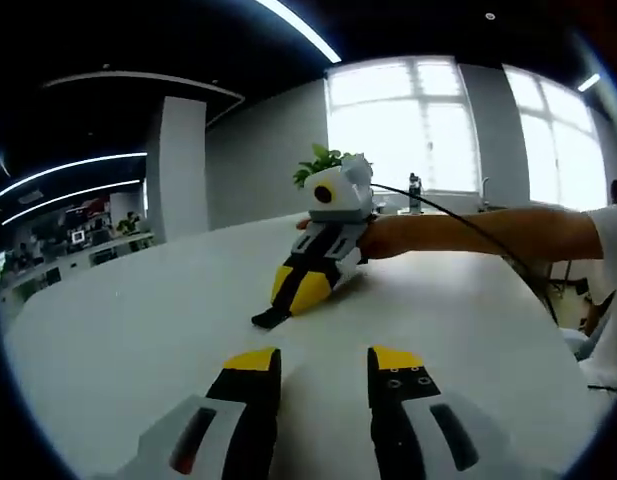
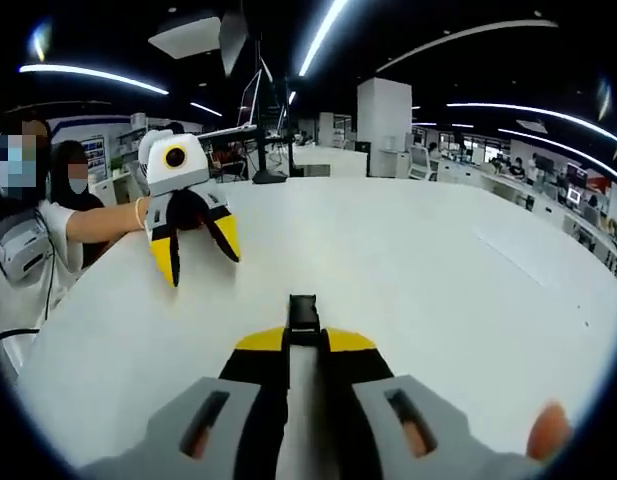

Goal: Snap the two parts of the plastic buckle together until the buckle closes and remains connected.

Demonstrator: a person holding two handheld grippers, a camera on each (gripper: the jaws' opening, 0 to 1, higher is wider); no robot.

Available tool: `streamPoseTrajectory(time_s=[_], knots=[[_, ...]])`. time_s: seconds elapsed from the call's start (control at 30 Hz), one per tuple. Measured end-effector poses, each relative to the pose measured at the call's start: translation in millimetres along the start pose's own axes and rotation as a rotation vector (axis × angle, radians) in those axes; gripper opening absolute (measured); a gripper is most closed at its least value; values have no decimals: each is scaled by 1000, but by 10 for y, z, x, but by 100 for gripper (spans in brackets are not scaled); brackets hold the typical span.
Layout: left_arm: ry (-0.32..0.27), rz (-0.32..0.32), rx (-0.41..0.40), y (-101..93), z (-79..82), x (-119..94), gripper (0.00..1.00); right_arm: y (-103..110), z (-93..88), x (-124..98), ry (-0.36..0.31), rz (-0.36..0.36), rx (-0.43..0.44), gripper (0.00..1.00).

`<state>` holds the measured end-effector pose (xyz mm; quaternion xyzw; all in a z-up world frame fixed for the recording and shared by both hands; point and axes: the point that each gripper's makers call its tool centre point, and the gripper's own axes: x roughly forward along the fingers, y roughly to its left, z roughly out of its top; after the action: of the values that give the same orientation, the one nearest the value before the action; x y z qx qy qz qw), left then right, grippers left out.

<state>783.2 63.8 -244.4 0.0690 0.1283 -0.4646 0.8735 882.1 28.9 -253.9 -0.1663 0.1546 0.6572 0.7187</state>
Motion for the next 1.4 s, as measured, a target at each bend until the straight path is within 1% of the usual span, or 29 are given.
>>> streamPoseTrajectory(time_s=[0.2, 0.3, 0.4, 0.43, 0.47, 0.57, 0.7, 0.77, 0.83, 0.9, 0.97, 1.03, 1.1, 1.23, 1.3, 1.4], knots=[[-7, -6, -2, -74, -6, -36, 34, -77, 14, 72, 23, 2, 0, 12], [-30, -15, -22, -94, 35, -57, 34, -111, 43, 143, 22, 13, 15, 12], [-37, -16, -27, -87, 48, -62, 34, -120, 67, 193, 28, 13, 36, 12], [-40, -16, -28, -90, 53, -65, 34, -154, 77, 189, 29, 16, 45, 13], [-42, -17, -29, -90, 58, -66, 34, -175, 95, 188, 24, 17, 53, 14], [-49, -20, -33, -95, 70, -71, 34, -120, 179, 164, -13, 3, 61, 17], [-41, -14, -29, -85, 58, -64, 34, -96, 213, 113, -34, -7, 80, 22], [-38, -13, -25, -81, 53, -61, 34, -63, 231, 99, -49, -7, 86, 22], [-37, -11, -24, -70, 55, -57, 34, 43, 261, 77, -76, -3, 87, 23], [-36, -8, -23, -60, 53, -55, 34, 129, 276, 58, -86, 2, 90, 26], [-32, -7, -19, -54, 46, -53, 34, 179, 295, 35, -96, -10, 103, 29], [-26, -3, -11, -41, 33, -47, 35, 263, 301, 14, -86, -20, 111, 35], [-21, -2, -7, -36, 21, -44, 36, 373, 312, -30, -70, -53, 124, 40], [-6, 1, 3, -33, -18, -41, 36, 622, 378, -142, -94, -100, 136, 52], [10, -1, 31, -58, -53, -32, 36, 736, 388, -210, -110, -120, 149, 56], [33, -2, 61, -83, -101, -16, 38, 861, 361, -325, -108, -156, 145, 61]])
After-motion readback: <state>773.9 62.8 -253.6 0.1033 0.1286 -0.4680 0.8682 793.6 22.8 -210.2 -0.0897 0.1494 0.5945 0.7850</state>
